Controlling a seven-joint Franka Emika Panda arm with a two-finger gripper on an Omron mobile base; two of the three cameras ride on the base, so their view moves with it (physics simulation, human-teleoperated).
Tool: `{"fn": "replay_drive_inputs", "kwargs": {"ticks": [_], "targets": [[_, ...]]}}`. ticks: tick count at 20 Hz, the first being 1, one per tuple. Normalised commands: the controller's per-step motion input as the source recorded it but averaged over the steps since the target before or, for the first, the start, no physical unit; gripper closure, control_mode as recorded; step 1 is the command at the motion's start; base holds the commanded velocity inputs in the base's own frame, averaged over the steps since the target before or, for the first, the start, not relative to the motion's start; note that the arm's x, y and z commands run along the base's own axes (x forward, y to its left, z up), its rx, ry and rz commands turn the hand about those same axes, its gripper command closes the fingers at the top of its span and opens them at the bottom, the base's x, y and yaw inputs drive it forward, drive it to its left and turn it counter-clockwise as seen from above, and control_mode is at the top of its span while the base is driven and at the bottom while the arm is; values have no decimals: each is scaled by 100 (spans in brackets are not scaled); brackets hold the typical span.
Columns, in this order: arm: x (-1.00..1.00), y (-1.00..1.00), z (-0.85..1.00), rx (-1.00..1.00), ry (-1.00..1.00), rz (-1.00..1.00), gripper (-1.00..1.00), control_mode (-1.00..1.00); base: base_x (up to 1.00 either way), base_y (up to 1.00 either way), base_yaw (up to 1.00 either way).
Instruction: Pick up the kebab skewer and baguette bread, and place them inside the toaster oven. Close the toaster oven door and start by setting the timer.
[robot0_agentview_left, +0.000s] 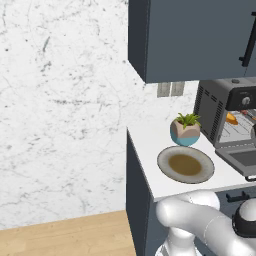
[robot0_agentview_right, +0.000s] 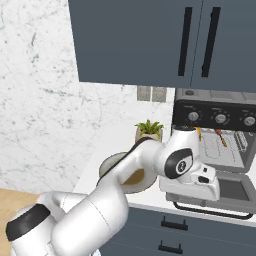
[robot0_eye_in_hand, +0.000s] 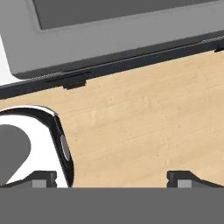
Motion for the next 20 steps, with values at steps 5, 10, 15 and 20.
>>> {"fn": "replay_drive_inputs", "kwargs": {"ticks": [5,10,15,20], "targets": [[-20,16,-20,5,0,8,-100,-100,0,0,0],[-35,28,-34,3,0,5,-100,-100,0,0,0],[-7,12,-39,0,0,0,-100,-100,0,0,0],[6,0,-39,0,0,0,-100,-100,0,0,0]]}}
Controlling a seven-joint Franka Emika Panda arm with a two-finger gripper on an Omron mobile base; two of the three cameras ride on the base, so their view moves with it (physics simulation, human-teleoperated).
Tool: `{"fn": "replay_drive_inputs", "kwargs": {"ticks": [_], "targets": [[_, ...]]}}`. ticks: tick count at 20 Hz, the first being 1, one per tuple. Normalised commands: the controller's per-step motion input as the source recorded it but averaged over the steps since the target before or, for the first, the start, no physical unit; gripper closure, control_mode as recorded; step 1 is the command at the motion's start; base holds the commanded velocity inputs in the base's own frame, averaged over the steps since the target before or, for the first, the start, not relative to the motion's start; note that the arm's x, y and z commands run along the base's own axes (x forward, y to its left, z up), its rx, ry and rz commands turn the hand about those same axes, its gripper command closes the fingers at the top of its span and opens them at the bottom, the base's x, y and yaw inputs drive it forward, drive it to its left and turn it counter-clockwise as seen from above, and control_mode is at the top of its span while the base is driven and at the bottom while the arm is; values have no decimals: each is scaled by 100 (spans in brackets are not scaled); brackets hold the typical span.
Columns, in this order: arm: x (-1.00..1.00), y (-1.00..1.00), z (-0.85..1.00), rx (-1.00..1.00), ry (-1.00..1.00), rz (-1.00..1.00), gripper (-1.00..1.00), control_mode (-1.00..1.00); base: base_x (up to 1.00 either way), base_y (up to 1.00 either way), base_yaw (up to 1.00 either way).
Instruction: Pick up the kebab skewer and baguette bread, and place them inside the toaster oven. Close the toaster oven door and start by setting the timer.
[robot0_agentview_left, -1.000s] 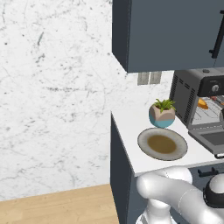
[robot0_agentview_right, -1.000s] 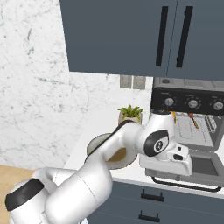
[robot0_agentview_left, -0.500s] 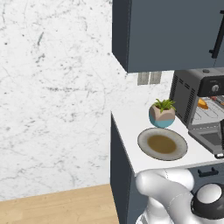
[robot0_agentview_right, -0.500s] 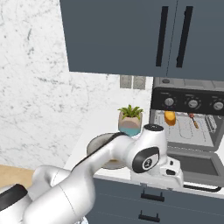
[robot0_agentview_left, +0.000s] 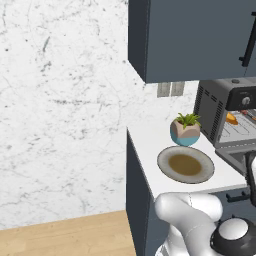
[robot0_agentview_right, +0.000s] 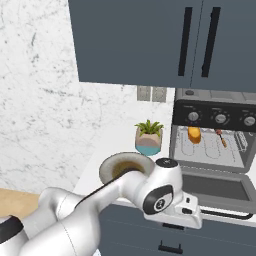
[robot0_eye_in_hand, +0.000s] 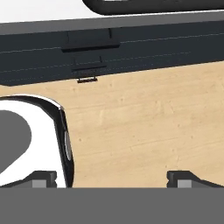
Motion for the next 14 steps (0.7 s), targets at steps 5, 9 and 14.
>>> {"fn": "replay_drive_inputs", "kwargs": {"ticks": [5,9,14], "targets": [[36,0,-27,0,0,0,-100,-100,0,0,0],[43,0,-22,0,0,0,-100,-100,0,0,0],[41,0,-23,0,0,0,-100,-100,0,0,0]]}}
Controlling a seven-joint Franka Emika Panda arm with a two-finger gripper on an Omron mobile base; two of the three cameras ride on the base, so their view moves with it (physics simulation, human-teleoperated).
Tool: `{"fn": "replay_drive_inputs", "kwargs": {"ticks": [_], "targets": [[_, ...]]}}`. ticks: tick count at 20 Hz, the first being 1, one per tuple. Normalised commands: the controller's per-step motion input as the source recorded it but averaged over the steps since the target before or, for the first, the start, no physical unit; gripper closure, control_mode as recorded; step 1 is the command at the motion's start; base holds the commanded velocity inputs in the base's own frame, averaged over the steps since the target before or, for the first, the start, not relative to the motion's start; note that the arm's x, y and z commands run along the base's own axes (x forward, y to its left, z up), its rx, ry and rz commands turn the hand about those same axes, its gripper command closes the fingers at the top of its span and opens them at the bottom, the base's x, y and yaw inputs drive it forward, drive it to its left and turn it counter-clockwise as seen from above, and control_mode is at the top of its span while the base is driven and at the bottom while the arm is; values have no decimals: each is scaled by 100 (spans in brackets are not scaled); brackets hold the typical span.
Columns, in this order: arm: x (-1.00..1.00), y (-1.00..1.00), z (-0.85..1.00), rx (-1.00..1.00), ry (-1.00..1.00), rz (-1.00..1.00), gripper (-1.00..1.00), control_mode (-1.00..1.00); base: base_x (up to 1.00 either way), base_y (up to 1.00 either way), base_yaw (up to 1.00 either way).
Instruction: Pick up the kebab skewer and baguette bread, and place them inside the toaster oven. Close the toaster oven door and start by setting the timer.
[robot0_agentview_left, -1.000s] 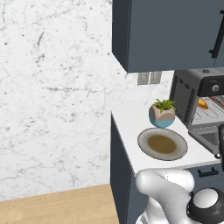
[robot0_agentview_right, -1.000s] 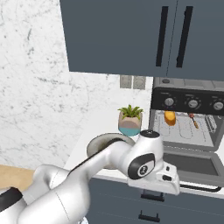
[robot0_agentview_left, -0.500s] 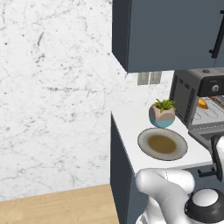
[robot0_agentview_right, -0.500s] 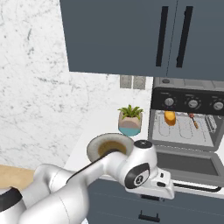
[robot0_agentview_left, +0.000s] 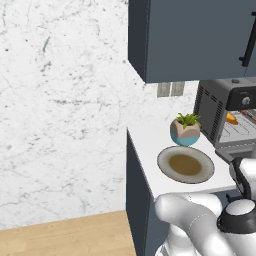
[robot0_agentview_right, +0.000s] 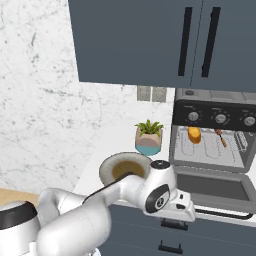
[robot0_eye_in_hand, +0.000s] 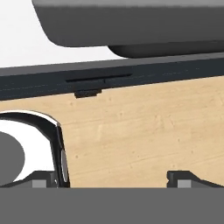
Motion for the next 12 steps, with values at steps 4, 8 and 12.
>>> {"fn": "replay_drive_inputs", "kwargs": {"ticks": [4,8,12], "targets": [[38,0,-5,0,0,0,-100,-100,0,0,0],[23,3,-6,0,0,0,-100,-100,0,0,0],[18,8,-3,0,-1,0,-100,-100,0,0,0]]}}
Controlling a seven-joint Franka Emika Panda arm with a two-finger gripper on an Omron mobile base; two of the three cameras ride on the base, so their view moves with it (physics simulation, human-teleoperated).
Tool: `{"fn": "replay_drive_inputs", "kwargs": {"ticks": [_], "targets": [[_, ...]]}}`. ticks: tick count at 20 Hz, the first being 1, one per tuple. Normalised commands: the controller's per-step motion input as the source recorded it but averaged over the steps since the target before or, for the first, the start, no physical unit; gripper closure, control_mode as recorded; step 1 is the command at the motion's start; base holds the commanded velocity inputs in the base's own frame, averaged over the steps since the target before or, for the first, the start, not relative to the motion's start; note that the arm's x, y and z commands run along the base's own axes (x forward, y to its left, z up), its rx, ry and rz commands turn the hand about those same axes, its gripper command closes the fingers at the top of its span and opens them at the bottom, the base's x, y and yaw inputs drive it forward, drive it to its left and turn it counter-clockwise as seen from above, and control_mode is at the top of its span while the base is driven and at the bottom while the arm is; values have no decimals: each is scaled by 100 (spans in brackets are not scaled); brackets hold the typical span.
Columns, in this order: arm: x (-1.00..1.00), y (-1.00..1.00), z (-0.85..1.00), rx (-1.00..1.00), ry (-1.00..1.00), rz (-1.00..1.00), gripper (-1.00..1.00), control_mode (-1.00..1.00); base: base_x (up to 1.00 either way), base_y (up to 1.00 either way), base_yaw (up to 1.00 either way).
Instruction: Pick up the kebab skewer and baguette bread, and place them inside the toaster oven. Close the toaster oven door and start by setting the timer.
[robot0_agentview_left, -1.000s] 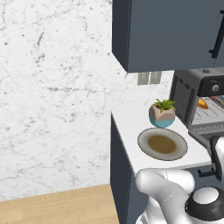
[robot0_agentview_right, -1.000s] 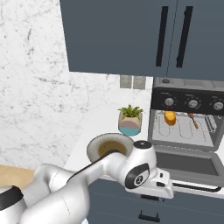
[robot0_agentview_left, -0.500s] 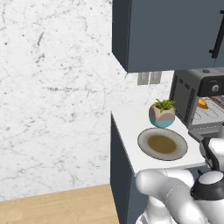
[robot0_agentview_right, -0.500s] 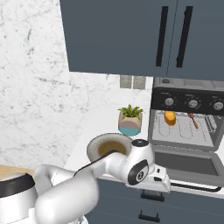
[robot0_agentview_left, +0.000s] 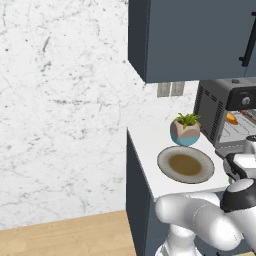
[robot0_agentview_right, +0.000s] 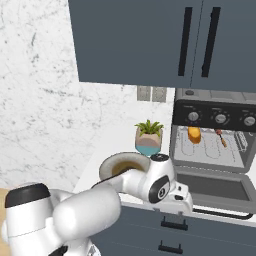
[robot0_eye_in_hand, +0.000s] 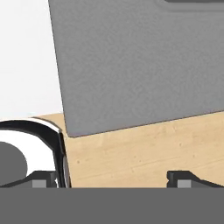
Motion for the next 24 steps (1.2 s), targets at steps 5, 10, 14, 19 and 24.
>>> {"fn": "replay_drive_inputs", "kwargs": {"ticks": [5,10,14,19,24], "targets": [[1,7,-5,0,-1,-1,-100,-100,0,0,0],[-10,-4,-14,0,0,-6,-100,-100,0,0,0],[0,0,-22,-1,0,-6,-100,-100,0,0,0],[23,0,-18,0,0,-3,-100,-100,0,0,0],[19,0,-15,0,0,0,-100,-100,0,0,0]]}}
